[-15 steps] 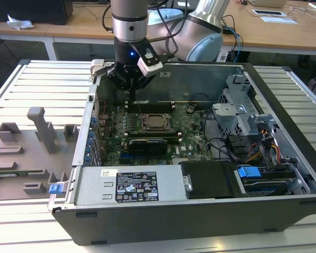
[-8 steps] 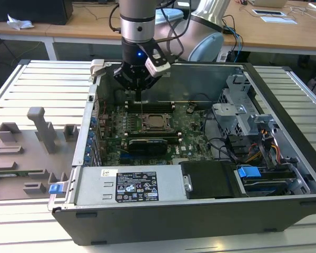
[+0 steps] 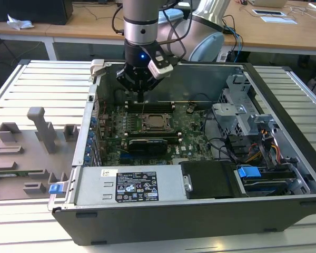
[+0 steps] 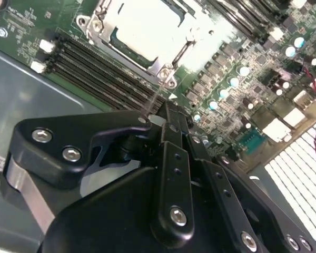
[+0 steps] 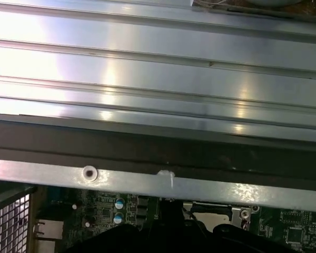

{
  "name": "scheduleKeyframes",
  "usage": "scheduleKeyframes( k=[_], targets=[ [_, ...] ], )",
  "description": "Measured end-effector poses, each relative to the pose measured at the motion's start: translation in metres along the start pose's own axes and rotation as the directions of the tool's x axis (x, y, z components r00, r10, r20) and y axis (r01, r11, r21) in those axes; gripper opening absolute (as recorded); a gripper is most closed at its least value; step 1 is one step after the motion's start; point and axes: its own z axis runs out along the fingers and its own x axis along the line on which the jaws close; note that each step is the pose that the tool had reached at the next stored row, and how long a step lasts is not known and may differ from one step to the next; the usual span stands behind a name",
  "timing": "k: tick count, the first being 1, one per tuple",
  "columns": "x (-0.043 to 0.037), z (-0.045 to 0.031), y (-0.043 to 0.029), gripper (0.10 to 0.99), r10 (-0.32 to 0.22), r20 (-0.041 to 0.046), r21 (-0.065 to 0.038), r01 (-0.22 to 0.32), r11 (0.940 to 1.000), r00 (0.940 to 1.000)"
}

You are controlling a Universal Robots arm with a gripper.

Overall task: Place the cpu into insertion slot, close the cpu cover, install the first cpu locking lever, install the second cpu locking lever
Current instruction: 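Install the first cpu locking lever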

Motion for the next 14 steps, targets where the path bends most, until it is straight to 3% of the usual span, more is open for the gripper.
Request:
scheduleKeyframes(
  k=[10, 14],
  targets=[
    [-0.0053, 0.0174, -0.0001, 0.106, 0.0, -0.0051, -0.005, 0.0, 1.0, 1.0],
    [-0.0159, 0.0263, -0.0009, 0.106, 0.0, -0.0115, -0.007, 0.0, 1.0, 0.9999]
  ],
)
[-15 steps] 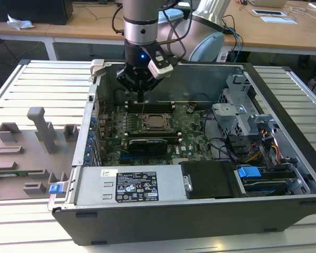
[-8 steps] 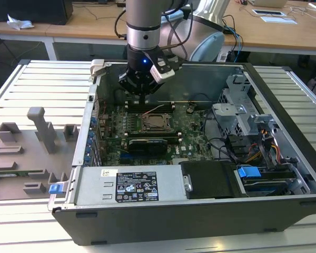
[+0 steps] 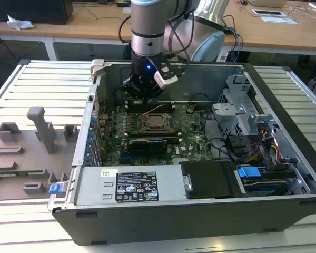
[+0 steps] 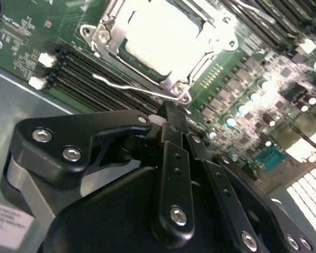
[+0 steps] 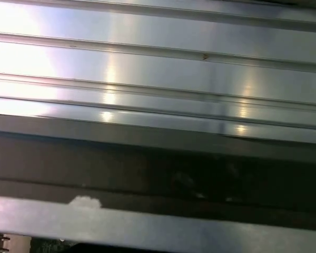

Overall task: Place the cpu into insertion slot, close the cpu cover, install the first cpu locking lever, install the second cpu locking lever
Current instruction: 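Install the first cpu locking lever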

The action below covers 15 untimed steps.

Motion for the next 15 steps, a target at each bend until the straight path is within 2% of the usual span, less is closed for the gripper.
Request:
scheduleKeyframes(
  k=[7, 12, 15],
  targets=[
    [-0.0089, 0.0049, 0.0003, 0.106, 0.0, -0.0028, -0.001, 0.0, 1.0, 1.0],
    [-0.0121, 0.007, 0.0026, 0.106, 0.0, -0.0032, -0.002, 0.0, 1.0, 1.0],
    [-0.0177, 0.0086, 0.0024, 0.106, 0.0, -0.0046, -0.002, 0.0, 1.0, 1.0]
  ],
)
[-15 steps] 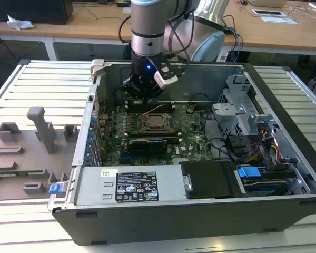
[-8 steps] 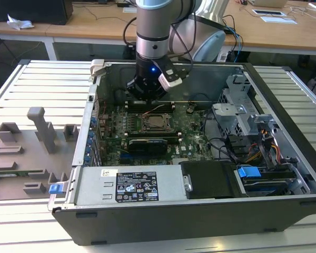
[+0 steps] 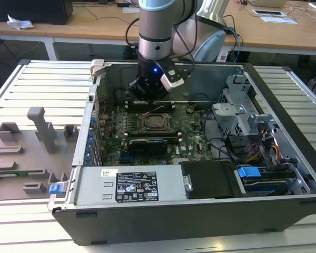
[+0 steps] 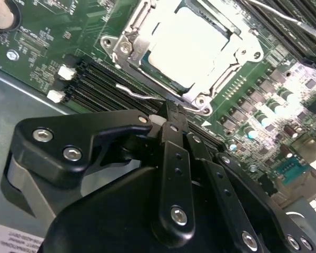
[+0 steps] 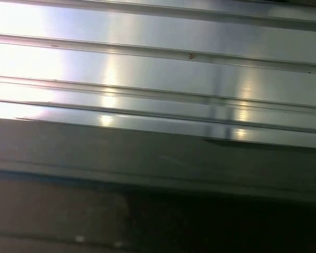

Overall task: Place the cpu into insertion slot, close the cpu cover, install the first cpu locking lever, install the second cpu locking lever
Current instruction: 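Install the first cpu locking lever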

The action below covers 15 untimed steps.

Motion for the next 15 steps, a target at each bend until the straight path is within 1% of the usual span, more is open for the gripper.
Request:
scheduleKeyframes(
  k=[8, 15],
  targets=[
    [-0.0194, 0.0051, -0.0018, 0.106, 0.0, -0.0061, -0.001, 0.0, 1.0, 1.0],
    [-0.0257, 0.0088, -0.0046, 0.106, 0.0, -0.0083, -0.001, 0.0, 1.0, 1.0]
  ],
)
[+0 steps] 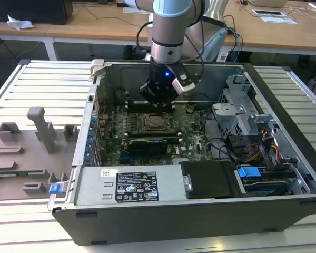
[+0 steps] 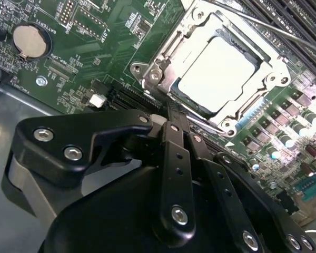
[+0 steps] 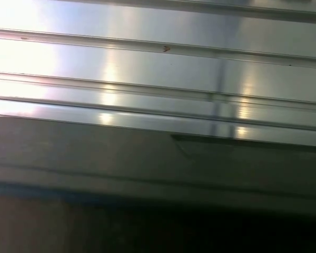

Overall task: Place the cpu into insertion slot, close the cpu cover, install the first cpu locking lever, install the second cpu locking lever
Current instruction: 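Install the first cpu locking lever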

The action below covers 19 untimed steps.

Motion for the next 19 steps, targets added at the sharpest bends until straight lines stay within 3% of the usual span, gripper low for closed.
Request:
scheduleKeyframes(
  k=[8, 19],
  targets=[
    [-0.004, 0.0027, -0.0026, 0.106, 0.0, -0.0007, 0.0, 0.0, 1.0, 1.0],
    [-0.0055, 0.004, 0.0012, 0.106, 0.0, -0.0003, -0.003, 0.0, 1.0, 1.0]
  ],
)
